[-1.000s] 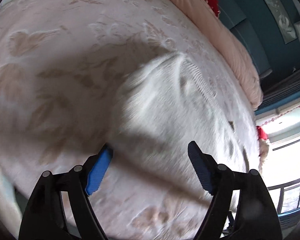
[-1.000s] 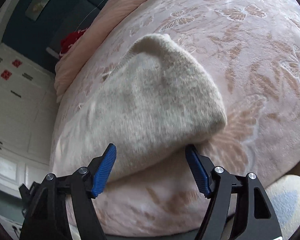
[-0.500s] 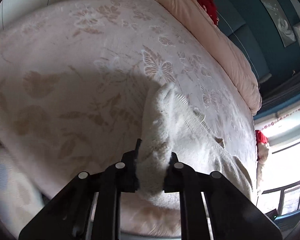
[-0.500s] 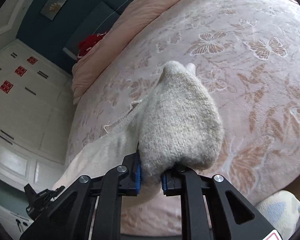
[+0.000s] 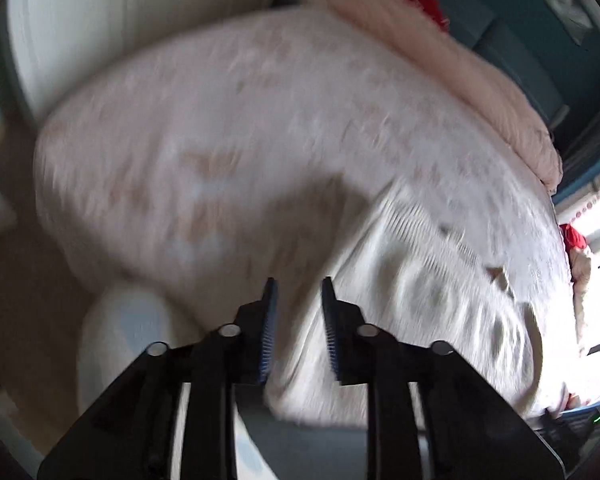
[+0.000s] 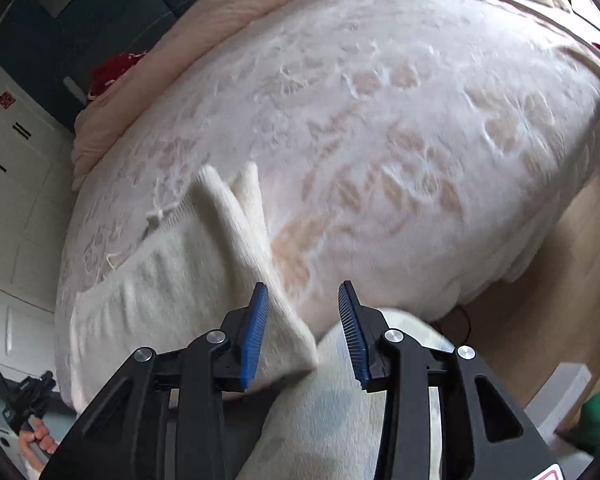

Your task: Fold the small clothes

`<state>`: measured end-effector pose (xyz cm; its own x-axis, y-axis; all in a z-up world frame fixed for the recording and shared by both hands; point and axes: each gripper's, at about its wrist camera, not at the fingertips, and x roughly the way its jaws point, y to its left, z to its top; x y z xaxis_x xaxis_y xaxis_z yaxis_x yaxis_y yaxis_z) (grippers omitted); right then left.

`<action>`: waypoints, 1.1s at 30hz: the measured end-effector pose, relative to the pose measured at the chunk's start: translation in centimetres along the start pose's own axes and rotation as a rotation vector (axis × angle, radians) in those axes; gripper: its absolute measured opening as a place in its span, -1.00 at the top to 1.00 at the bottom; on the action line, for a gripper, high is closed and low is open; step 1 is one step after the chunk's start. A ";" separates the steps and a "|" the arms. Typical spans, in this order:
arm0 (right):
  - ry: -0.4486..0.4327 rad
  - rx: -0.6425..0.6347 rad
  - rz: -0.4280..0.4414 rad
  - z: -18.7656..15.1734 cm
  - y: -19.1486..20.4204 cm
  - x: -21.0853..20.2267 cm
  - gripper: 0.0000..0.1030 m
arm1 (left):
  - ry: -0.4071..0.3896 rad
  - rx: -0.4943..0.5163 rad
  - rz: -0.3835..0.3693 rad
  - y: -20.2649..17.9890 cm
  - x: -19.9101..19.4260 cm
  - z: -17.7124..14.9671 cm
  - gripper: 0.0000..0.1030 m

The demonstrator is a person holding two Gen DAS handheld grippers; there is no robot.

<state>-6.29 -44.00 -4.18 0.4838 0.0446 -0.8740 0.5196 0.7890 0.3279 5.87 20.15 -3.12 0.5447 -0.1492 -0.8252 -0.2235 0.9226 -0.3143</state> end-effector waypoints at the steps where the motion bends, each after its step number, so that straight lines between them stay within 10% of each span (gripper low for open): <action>1: -0.011 -0.026 0.008 1.4 1.0 0.4 0.24 | -0.019 0.040 -0.003 -1.4 0.5 1.6 0.17; 5: -0.008 -0.177 0.037 5.6 6.6 5.7 -0.15 | 0.010 0.104 -0.061 -5.1 6.1 5.0 0.08; 10: 0.093 -0.299 0.002 7.1 11.5 14.0 -0.15 | 0.176 0.134 -0.023 -7.2 14.7 4.7 0.08; 11: 0.108 -0.309 -0.003 7.0 11.9 14.9 -0.06 | 0.147 0.168 -0.008 -7.7 15.1 4.6 0.12; 12: 0.113 -0.318 -0.004 6.9 12.2 15.6 0.65 | 0.124 0.191 -0.003 -8.1 15.1 4.6 0.28; 13: 0.116 -0.324 -0.019 7.1 12.5 16.1 0.81 | 0.120 0.217 -0.014 -8.5 14.9 4.7 0.86; 18: -0.044 -0.217 0.063 9.4 11.5 11.8 0.86 | 0.029 0.220 -0.036 -9.6 11.6 7.0 0.84; 21: 0.020 -0.180 0.022 10.2 9.2 14.2 0.86 | 0.066 0.237 0.008 -9.8 13.8 7.6 0.84; 25: 0.108 -0.155 -0.007 9.5 7.7 17.9 0.83 | 0.131 0.239 0.096 -9.3 18.6 6.0 0.77; 30: -0.073 -0.223 -0.063 9.1 10.1 10.4 0.49 | 0.043 0.238 0.082 -9.9 12.5 6.4 0.30; 33: -0.065 -0.308 0.046 6.5 13.4 8.3 0.52 | -0.028 0.254 0.028 -11.3 8.2 5.4 -0.01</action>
<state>9.26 -37.01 -4.70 0.5509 0.0537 -0.8328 0.2629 0.9360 0.2343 17.25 10.42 -3.81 0.5638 -0.1162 -0.8177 -0.0302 0.9865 -0.1610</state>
